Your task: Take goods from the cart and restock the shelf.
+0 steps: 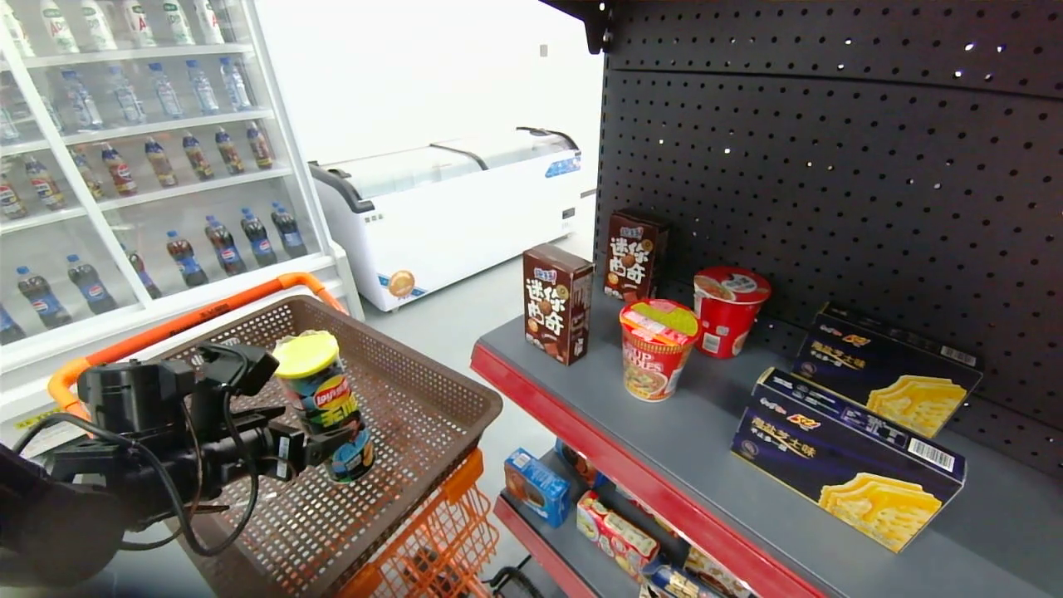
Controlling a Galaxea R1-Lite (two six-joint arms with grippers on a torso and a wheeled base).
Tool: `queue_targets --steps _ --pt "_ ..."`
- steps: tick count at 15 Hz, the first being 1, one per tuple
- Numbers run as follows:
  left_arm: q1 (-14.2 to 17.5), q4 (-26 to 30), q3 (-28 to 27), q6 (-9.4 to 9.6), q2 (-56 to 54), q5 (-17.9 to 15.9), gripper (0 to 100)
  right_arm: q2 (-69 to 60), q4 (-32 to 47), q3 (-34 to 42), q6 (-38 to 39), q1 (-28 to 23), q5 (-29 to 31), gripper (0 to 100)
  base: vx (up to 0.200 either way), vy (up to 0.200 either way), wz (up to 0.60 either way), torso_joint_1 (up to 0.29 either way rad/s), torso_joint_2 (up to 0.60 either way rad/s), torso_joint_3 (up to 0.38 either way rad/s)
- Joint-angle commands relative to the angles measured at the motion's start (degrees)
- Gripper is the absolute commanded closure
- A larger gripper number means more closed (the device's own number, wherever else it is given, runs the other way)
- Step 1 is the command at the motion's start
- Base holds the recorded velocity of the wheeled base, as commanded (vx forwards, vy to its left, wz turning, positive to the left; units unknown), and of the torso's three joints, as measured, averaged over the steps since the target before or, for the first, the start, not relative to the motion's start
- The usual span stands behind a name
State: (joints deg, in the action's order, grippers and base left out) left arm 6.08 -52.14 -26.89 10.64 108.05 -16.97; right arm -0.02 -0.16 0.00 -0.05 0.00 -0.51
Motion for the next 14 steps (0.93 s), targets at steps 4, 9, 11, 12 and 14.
queue_targets --steps 4,9,11,12,14 --pt "0.0 -5.5 -1.1 -0.01 8.1 0.0 0 0.0 0.0 0.0 0.0 0.0 0.0 0 0.000 0.000 0.00 0.000 0.00 0.000" --pt "0.0 -5.8 -4.2 4.47 10.3 0.0 0 0.0 0.0 0.0 0.0 0.0 0.0 0 0.000 0.000 0.00 0.000 0.00 0.000" --pt "-0.6 -4.9 -5.7 4.74 10.4 0.4 100 0.0 0.0 0.0 0.0 0.0 0.0 0 0.000 0.000 0.00 0.000 0.00 0.000" --pt "-0.7 -4.9 -5.4 4.74 10.2 0.8 100 0.0 0.0 0.0 0.0 0.0 0.0 0 0.000 0.000 0.00 0.000 0.00 0.000" --pt "-0.8 -5.0 -4.8 4.47 9.0 1.1 100 0.0 0.0 0.0 0.0 0.0 0.0 0 0.000 0.000 0.00 0.000 0.00 0.000"
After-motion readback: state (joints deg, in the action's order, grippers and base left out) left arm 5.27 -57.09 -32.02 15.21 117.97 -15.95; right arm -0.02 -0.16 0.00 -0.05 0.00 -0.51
